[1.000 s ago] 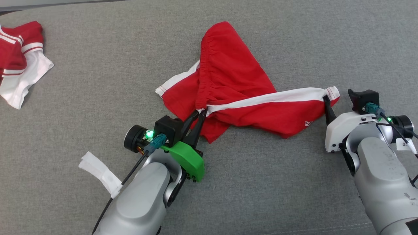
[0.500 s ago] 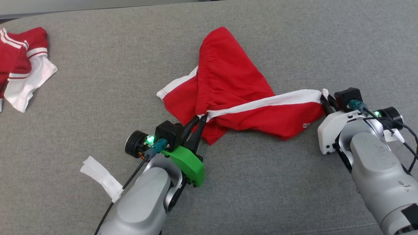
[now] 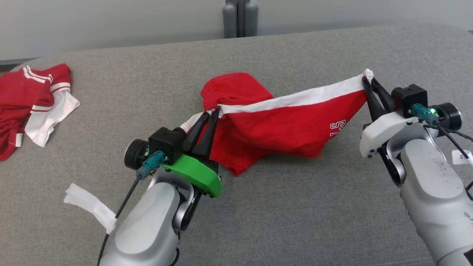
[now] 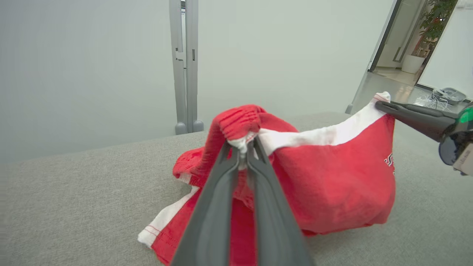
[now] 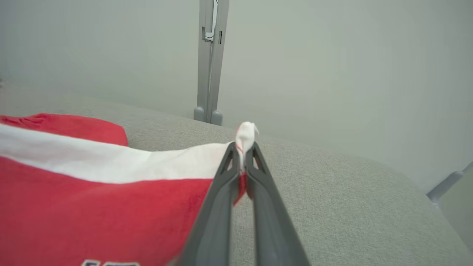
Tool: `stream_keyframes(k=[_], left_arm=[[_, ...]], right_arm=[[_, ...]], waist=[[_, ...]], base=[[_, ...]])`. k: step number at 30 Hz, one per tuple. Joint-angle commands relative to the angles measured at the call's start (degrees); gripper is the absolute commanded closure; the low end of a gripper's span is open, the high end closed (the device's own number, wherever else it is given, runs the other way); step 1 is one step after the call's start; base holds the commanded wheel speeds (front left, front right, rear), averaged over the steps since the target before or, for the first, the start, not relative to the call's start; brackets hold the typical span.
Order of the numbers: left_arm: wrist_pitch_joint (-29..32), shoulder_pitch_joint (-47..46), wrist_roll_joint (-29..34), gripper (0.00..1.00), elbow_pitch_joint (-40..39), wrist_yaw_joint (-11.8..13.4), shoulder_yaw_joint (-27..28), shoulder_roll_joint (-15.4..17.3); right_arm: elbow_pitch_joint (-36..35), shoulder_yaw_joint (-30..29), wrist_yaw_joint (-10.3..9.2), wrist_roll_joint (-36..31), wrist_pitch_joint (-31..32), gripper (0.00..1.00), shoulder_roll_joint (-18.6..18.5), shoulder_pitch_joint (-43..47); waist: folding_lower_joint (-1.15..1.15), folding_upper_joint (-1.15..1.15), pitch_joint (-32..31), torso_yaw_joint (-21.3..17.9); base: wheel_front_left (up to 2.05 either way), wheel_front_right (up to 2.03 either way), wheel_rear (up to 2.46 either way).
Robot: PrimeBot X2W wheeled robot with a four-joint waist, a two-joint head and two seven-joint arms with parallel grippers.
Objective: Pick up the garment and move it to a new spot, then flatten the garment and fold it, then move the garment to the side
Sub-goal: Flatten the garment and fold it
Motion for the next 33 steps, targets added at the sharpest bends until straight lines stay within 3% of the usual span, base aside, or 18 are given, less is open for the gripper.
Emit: stream_keyframes(k=[1,10,16,22,27,33], left_arm=[[-0.04,0.96,-0.48,1.00,-1.73,0.52,0.73,0.73],[2.11,6.04,-2.80,1.00,-19.61,3.89,5.58,5.45],[6.86,11.54,-3.76,1.00,-36.36,7.91,8.61,9.79],[11.64,16.34,-3.73,1.00,-50.58,11.71,11.19,13.51],[14.07,17.35,-4.79,1.00,-52.30,12.37,11.12,14.04],[14.74,11.80,-7.71,1.00,-44.19,10.47,11.08,12.20]], right_arm=[[-2.76,-0.13,-0.08,0.14,-0.16,1.00,-0.89,1.97],[-28.55,-6.17,-0.08,-0.80,0.77,1.00,-1.44,12.73],[-50.38,-9.24,-0.09,-1.70,6.19,1.00,0.80,22.22],[-67.83,-7.67,-0.08,-1.30,12.37,1.00,3.02,29.55],[-72.16,-5.03,-0.08,0.03,15.53,1.00,4.20,31.68],[-65.09,-5.06,-0.08,1.14,15.48,1.00,5.61,27.62]], waist=[[0.00,0.00,-3.61,-0.05],[0.00,0.00,-9.74,1.15],[0.00,0.00,-11.41,1.59],[0.00,0.00,-11.43,0.83],[0.00,0.00,-10.11,-0.01],[0.00,0.00,-4.98,-0.75]], base=[[0.00,0.00,0.00],[0.00,0.00,0.00],[0.00,0.00,0.00],[0.00,0.00,0.00],[0.00,0.00,0.00],[0.00,0.00,0.00]])
